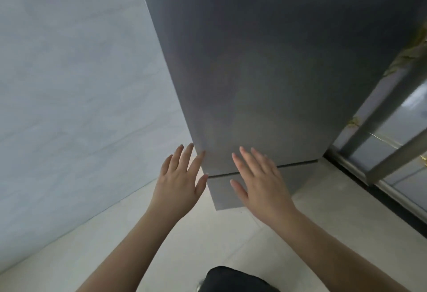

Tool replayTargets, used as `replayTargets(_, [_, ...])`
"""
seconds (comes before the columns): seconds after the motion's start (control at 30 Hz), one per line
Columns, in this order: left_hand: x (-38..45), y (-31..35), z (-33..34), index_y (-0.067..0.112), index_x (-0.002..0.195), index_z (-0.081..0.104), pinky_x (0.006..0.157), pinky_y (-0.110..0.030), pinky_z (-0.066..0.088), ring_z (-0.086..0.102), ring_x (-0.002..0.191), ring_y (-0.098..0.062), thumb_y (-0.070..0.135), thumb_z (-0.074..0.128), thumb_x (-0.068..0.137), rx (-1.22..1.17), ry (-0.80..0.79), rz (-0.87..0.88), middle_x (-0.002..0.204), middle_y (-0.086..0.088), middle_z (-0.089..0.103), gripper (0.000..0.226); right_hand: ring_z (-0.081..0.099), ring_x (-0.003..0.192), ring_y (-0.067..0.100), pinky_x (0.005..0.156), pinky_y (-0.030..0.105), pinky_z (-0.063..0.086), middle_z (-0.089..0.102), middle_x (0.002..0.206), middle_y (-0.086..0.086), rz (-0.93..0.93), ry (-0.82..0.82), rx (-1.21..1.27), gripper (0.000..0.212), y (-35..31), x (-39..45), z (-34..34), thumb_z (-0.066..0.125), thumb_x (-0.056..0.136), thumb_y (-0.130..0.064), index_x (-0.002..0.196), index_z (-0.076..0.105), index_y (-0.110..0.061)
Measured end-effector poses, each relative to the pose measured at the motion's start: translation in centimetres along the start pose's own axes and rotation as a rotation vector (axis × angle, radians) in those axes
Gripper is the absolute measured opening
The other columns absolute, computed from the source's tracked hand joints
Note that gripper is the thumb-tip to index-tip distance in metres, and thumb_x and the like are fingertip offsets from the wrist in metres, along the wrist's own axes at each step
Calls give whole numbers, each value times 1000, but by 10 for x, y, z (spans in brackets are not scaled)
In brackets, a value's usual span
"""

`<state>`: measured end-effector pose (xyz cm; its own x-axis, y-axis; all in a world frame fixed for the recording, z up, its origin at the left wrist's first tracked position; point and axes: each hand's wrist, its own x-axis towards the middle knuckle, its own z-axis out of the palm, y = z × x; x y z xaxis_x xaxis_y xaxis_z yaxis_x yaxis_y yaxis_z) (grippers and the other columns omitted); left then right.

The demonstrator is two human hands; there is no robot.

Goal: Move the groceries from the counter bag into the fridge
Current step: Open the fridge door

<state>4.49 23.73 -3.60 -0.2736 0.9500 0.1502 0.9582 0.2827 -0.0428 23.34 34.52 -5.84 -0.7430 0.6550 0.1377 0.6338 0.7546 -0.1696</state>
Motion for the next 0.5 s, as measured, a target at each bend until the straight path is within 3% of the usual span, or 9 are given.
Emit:
replayTargets(0.13, [-6,-8,-2,18,149,33,109,-49,35,36,139,-35,47,32,97,-11,30,-107,150,-13,41,60,27,143,27,116,47,24,32,155,5,-130,23,-15,58,-10,24,-5,35,98,-48,148,33,-19])
replayTargets(0.5, [5,-40,-7,15,146,39,108,-50,37,39,137,-36,46,35,93,-33,128,-206,146,-13,46,61,23,144,31,118,48,16,28,157,9,-345,164,-215,59,-43,92,-43,43,97,-42,148,33,-16])
